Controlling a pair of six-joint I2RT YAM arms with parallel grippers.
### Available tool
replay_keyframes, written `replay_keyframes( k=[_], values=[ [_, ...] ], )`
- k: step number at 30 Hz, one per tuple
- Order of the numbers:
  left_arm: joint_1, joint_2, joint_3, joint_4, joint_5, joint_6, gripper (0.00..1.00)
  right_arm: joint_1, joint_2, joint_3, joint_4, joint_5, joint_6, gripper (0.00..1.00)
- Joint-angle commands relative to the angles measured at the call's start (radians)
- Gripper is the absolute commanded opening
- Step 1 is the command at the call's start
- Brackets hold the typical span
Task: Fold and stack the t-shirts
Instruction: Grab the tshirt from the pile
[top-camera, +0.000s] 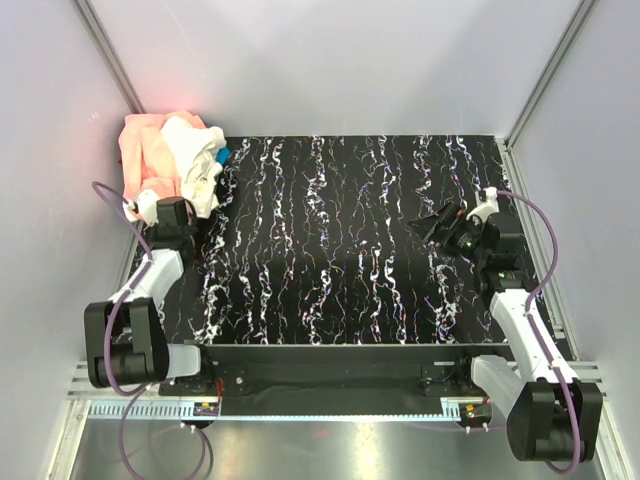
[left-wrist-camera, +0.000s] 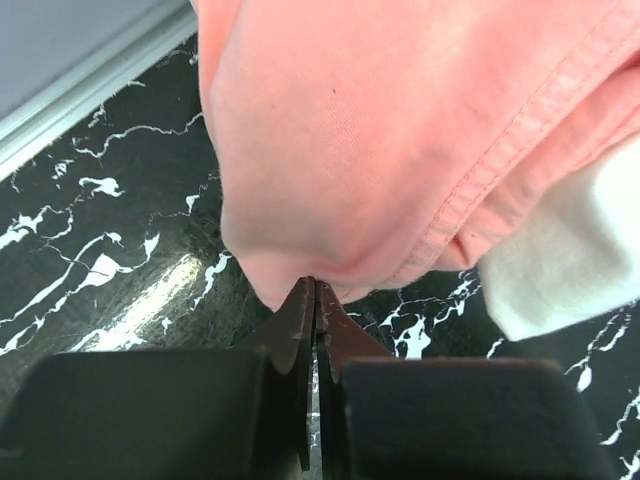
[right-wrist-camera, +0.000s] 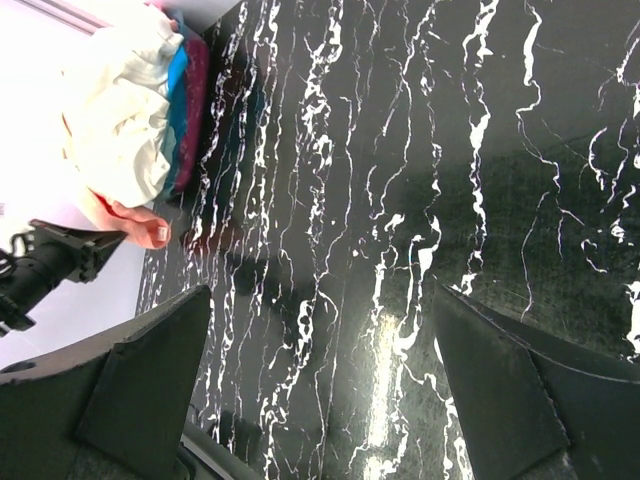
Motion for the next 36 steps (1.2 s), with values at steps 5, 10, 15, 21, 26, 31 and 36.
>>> replay_keyframes(
  k=[5, 10, 15, 21, 26, 31, 36],
  values=[
    [-0.097, -0.348, 0.065, -0.068, -0.085, -0.029, 0.0, 0.042, 0.0, 0.05, 0.007, 0.035, -0.02, 1.0],
    [-0.222, -0.45, 0.321, -0.197, -0.076, 0.001, 0.0, 0.047, -0.063, 0.101, -0.101, 0.089, -0.045, 1.0],
    [-0.39, -0.297, 0.634, -0.29, 0.157, 0.093, 0.0, 0.045, -0.117, 0.201, -0.237, 0.235, -0.013, 1.0],
    [-0.549, -0.097, 0.903, -0.541, -0.151, 0.175, 0.81, 0.045, -0.181, 0.294, -0.386, 0.223, -0.039, 1.0],
    [-0.259, -0.187, 0.515, -0.393, 0.076, 0.026, 0.99, 0.045, -0.255, 0.242, -0.42, 0.189, -0.043, 1.0],
    [-0.069, -0.149, 0.355, -0.247, 0.154, 0.015, 0.99, 0.043, -0.24, 0.198, -0.385, 0.131, -0.039, 1.0],
    [0.077, -0.045, 0.34, -0.172, 0.199, -0.035, 0.99, 0.045, -0.166, 0.178, -0.334, 0.086, -0.039, 1.0]
  ],
)
